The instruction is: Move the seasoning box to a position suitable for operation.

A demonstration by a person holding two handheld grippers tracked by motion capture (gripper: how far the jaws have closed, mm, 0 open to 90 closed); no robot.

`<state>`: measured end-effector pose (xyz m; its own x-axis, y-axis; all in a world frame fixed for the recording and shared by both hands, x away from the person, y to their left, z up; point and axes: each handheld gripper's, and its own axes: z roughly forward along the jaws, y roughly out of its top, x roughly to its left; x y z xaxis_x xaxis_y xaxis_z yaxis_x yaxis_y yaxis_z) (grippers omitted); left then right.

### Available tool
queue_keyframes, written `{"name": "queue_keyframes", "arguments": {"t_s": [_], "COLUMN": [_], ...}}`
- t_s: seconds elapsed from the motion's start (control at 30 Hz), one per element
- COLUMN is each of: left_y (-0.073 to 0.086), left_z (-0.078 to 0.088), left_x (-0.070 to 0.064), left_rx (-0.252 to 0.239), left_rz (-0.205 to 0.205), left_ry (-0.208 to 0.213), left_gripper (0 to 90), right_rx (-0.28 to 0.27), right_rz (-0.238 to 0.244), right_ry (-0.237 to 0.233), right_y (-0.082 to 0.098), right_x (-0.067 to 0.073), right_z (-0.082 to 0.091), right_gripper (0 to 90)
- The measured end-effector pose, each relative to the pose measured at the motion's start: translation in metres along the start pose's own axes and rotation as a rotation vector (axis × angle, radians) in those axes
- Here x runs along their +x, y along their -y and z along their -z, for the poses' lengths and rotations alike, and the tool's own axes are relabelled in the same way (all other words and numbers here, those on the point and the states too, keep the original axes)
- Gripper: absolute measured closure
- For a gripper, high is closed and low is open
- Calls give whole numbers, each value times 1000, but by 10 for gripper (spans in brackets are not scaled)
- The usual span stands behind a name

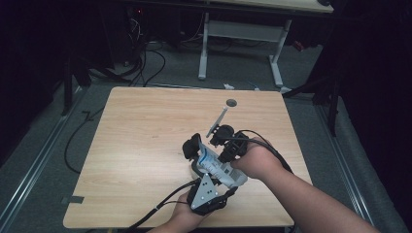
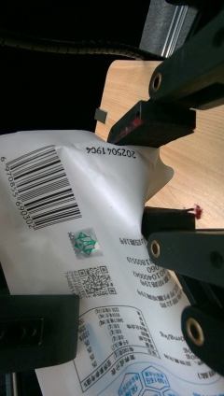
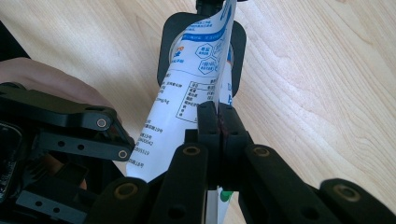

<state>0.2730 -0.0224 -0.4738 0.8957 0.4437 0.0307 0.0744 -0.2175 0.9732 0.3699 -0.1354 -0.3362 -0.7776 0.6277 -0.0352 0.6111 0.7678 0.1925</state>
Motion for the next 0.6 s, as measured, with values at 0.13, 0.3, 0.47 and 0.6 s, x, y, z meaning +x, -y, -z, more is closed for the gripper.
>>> {"name": "queue_keyframes", "arguments": {"t_s": [0.13,0.3,0.47,0.6], "left_y": [2,4,7,8], "left_z": [-1,-2,-3,-3], "left_x": [-1,-1,-2,-2], "left_rx": [0,4,10,17], "left_rz": [-1,-5,-9,-15], "left_ry": [0,2,4,7], "left_gripper": [612,611,611,608], "right_rx": [-1,-6,-6,-3], "right_rz": [-1,-4,-10,-14], "right_ry": [-7,-11,-12,-12], "right_y": [2,3,5,6], "right_x": [0,-1,-1,-1], "right_z": [-1,-1,-1,-2], "right_gripper": [897,897,897,897]}}
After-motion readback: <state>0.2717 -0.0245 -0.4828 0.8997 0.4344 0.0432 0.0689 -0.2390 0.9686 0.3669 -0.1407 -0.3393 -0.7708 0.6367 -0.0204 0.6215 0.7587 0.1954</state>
